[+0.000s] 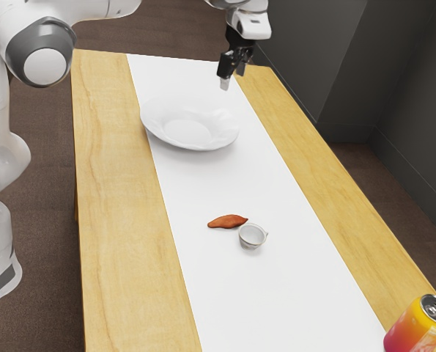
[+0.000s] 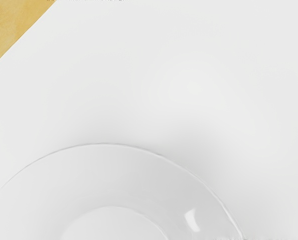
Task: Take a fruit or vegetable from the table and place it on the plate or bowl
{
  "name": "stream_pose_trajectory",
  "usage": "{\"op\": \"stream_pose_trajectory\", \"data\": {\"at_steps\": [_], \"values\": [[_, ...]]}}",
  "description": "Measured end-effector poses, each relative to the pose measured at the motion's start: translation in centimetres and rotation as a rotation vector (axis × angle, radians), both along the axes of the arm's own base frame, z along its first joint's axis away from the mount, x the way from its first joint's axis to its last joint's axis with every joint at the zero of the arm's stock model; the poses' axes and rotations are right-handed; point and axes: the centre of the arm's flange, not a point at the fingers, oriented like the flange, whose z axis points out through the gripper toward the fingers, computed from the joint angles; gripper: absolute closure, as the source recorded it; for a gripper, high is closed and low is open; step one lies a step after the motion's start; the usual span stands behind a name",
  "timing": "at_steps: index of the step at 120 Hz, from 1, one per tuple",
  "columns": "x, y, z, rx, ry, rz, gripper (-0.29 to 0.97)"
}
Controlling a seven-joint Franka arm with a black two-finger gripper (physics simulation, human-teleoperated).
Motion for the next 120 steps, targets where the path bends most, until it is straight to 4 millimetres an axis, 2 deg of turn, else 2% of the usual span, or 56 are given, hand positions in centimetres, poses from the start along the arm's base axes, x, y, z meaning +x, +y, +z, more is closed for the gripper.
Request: {"op": "stream_pose_trajectory", "data": {"at_steps": [20,28,30,32,36,38,41,44,46,52,56,59,64,69,72,74,77,79,83,88,100,109,113,120], "values": [[0.0,0.1,0.1,0.004,-0.002,-0.049,0.00],[-0.3,0.9,0.4,-0.009,-0.009,-0.051,0.00],[-0.4,0.9,1.4,-0.005,-0.023,-0.053,0.00],[-0.6,0.7,3.6,0.011,-0.059,-0.060,0.00],[-2.0,-1.2,11.1,0.083,-0.172,-0.093,0.00],[-3.0,-2.8,14.3,0.115,-0.217,-0.117,0.00],[-4.5,-5.8,17.7,0.139,-0.262,-0.162,0.00],[-5.6,-9.3,19.7,0.144,-0.284,-0.213,0.00],[-6.0,-11.6,20.2,0.146,-0.282,-0.245,0.00],[-6.0,-17.6,19.1,0.144,-0.218,-0.329,0.00],[-6.2,-20.1,18.2,0.140,-0.177,-0.360,0.00],[-6.3,-20.9,17.6,0.141,-0.147,-0.363,0.00],[-7.2,-21.0,17.3,0.129,-0.114,-0.366,0.00],[-8.2,-21.0,14.9,0.062,-0.035,-0.427,0.00],[-8.8,-20.5,12.9,0.021,0.020,-0.458,0.00],[-9.7,-18.9,10.9,-0.016,0.063,-0.464,0.01],[-12.3,-15.3,8.7,-0.051,0.103,-0.427,0.01],[-14.4,-13.7,7.8,-0.060,0.111,-0.399,0.01],[-17.5,-12.2,7.0,-0.052,0.114,-0.351,0.00],[-19.2,-11.8,6.3,-0.035,0.119,-0.309,0.00],[-21.3,-10.6,5.7,-0.032,0.126,-0.218,0.00],[-24.6,-9.3,3.9,-0.071,0.138,-0.156,0.00],[-25.1,-9.4,2.7,-0.079,0.159,-0.143,0.00],[-25.3,-11.0,1.3,-0.069,0.186,-0.130,0.00]]}}
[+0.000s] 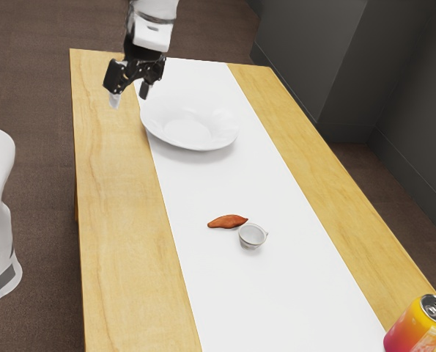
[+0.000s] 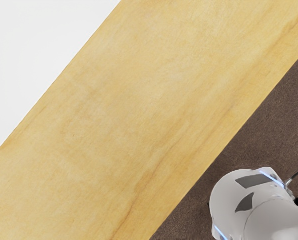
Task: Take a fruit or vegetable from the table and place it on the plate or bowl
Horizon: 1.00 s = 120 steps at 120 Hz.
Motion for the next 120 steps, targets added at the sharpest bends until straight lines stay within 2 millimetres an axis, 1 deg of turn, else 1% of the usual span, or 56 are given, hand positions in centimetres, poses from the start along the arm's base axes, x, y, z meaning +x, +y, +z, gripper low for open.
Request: {"op": "stream_pose_trajectory", "data": {"at_steps": [9,16,25,29,32,35,38,41,46,48,52,56,59,65,71,84,92,98,102,110,112,116,120], "values": [[1.6,-1.7,-1.9,0.002,0.046,0.006,0.00],[2.4,-2.7,-3.5,0.010,0.057,0.007,0.00],[3.3,-5.4,-6.5,0.020,0.043,-0.060,0.00],[3.2,-5.1,-8.1,-0.002,0.029,-0.067,0.00],[2.5,-4.1,-8.7,-0.027,0.002,-0.055,0.00],[0.9,-2.1,-8.2,-0.047,-0.050,-0.006,0.00],[-0.1,-1.0,-7.6,-0.050,-0.094,0.026,0.00],[-0.8,-1.2,-7.0,-0.039,-0.129,0.032,0.00],[-1.5,-2.5,-6.1,-0.013,-0.170,0.022,0.00],[-1.6,-2.7,-5.7,-0.008,-0.184,0.023,0.00],[-1.9,-2.5,-5.0,-0.007,-0.201,0.040,0.00],[-2.1,-2.0,-4.3,-0.013,-0.209,0.062,0.00],[-2.1,-1.2,-3.9,-0.025,-0.211,0.086,0.00],[-1.7,-0.3,-3.8,-0.035,-0.193,0.125,0.00],[-1.4,-0.3,-4.1,-0.031,-0.163,0.149,0.00],[-1.4,-2.9,-4.4,0.031,-0.128,0.197,0.00],[-1.8,-5.6,-4.2,0.079,-0.131,0.233,0.00],[-1.9,-6.3,-4.0,0.101,-0.138,0.282,0.00],[-1.6,-6.8,-4.3,0.119,-0.130,0.307,0.00],[-1.1,-8.4,-4.9,0.145,-0.116,0.320,0.00],[-1.1,-8.8,-4.7,0.149,-0.122,0.324,0.00],[-1.3,-10.4,-4.1,0.156,-0.152,0.310,0.00],[-1.5,-12.1,-3.1,0.152,-0.193,0.296,0.00]]}}
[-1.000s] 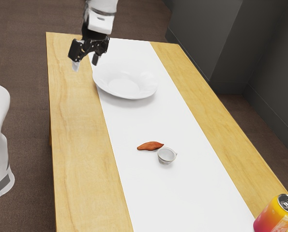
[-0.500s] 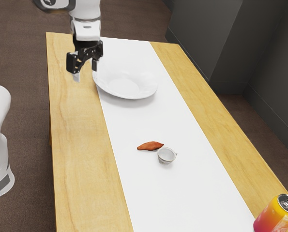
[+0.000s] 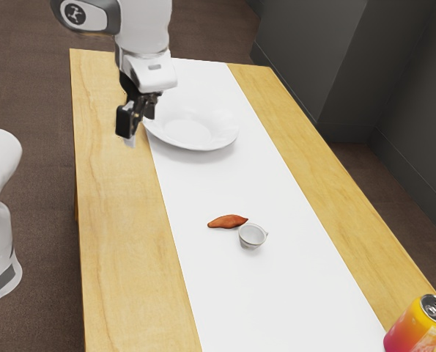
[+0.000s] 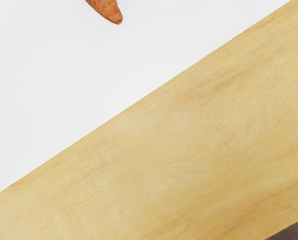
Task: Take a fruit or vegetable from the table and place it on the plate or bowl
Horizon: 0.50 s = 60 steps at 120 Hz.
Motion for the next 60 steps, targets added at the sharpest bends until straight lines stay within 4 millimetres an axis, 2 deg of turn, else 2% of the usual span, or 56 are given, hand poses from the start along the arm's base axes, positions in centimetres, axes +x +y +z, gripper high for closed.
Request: {"op": "stream_pose_trajectory", "data": {"at_steps": [4,8,10,13,19,24,30,37,40,44,48,51,55,60], "values": [[0.0,-0.8,1.0,-0.010,-0.037,0.002,0.00],[0.1,-0.4,2.3,-0.043,-0.070,0.027,0.00],[0.5,0.9,3.1,-0.087,-0.083,0.060,0.00],[1.3,4.0,4.1,-0.188,-0.083,0.129,0.00],[2.4,9.0,4.4,-0.362,-0.058,0.239,0.00],[3.1,10.8,3.8,-0.418,-0.042,0.286,0.00],[4.5,11.3,2.6,-0.416,-0.014,0.316,0.00],[5.3,10.1,1.0,-0.383,0.018,0.324,0.00],[4.9,9.7,0.3,-0.376,0.026,0.321,0.00],[3.4,8.0,-0.4,-0.358,0.023,0.291,0.00],[2.4,5.5,-0.9,-0.323,0.020,0.247,0.00],[2.3,2.2,-2.0,-0.265,0.035,0.197,0.00],[2.5,-1.0,-3.7,-0.205,0.066,0.154,0.00],[3.6,-2.9,-5.7,-0.151,0.108,0.136,0.00]]}}
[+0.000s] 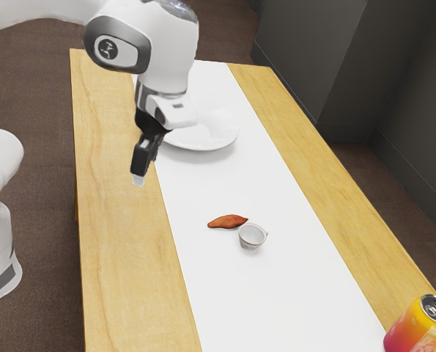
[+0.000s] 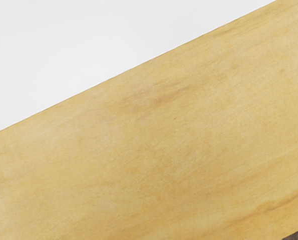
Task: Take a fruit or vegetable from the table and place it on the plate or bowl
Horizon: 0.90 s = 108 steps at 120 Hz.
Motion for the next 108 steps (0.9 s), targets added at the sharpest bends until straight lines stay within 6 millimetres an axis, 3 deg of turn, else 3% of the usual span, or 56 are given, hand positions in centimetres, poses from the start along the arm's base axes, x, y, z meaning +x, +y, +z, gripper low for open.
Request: {"op": "stream_pose_trajectory", "data": {"at_steps": [3,14,21,36,51,58,68,76,84,97,108], "values": [[0.7,0.3,0.0,0.017,0.006,0.008,0.00],[1.6,0.4,3.3,0.127,0.008,0.007,0.00],[2.2,2.4,4.4,0.126,0.049,0.049,0.00],[1.0,3.4,5.8,0.098,0.049,0.087,0.00],[0.6,3.1,4.5,0.098,0.025,0.161,0.00],[0.5,1.4,4.4,0.099,0.006,0.156,0.00],[-1.1,-3.6,3.7,0.092,-0.021,0.062,0.00],[-1.6,-6.1,1.3,0.070,0.008,0.041,0.00],[-1.3,-7.3,-0.1,0.034,0.032,0.070,0.00],[1.5,-10.0,-2.6,0.012,0.069,0.133,0.00],[4.4,-10.2,-2.1,-0.036,0.050,0.211,0.00]]}}
